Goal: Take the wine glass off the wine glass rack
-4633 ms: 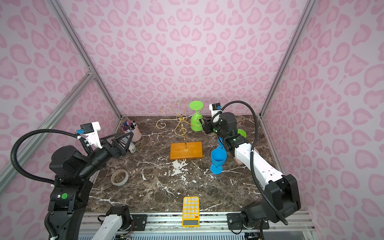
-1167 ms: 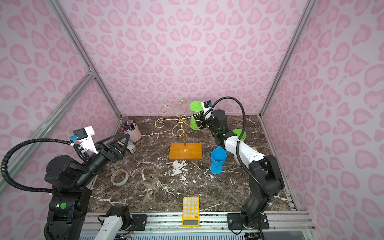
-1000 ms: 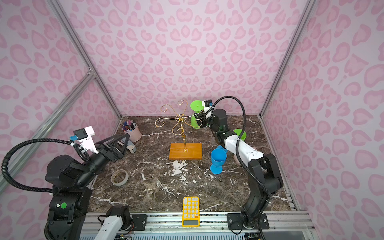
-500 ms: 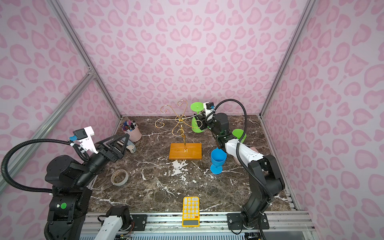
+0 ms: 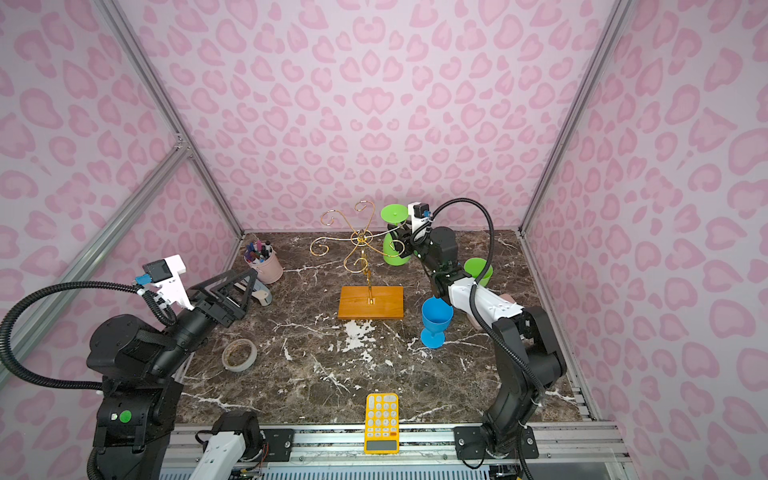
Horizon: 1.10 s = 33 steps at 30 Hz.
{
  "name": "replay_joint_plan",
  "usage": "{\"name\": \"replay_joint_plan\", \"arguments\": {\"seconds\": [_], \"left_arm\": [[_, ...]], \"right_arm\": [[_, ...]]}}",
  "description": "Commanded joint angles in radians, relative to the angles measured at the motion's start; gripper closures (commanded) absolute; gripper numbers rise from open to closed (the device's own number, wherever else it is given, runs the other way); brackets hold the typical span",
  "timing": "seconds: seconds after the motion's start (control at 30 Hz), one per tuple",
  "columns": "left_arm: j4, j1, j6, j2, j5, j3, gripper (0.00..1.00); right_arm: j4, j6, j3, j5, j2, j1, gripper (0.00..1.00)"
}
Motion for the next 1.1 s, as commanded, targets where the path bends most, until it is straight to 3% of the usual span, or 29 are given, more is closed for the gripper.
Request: {"name": "replay_joint_plan", "arguments": {"seconds": [0.0,0.17,0.67,1.07], "left_arm": [[0.018,0.001,-0.006,-0.006,-0.001,0.0,0.03],[0.012,0.002,-0.003,-0.014,-0.003,0.0,0.03],[-0.012,0.002,-0.004,-0.041,-0.007,-0.004,0.03],[-0.03,0.001,0.0,-0.069,-0.019,-0.016,0.03]], "right_arm": [[0.056,0.006,0.004,0.006,0.01,0.0,0.53],[0.074,0.014,0.008,0.003,0.013,0.002,0.54],[0.082,0.0,-0.012,0.012,-0.01,0.01,0.87],[0.076,-0.002,-0.013,0.012,-0.007,0.02,1.0]]}}
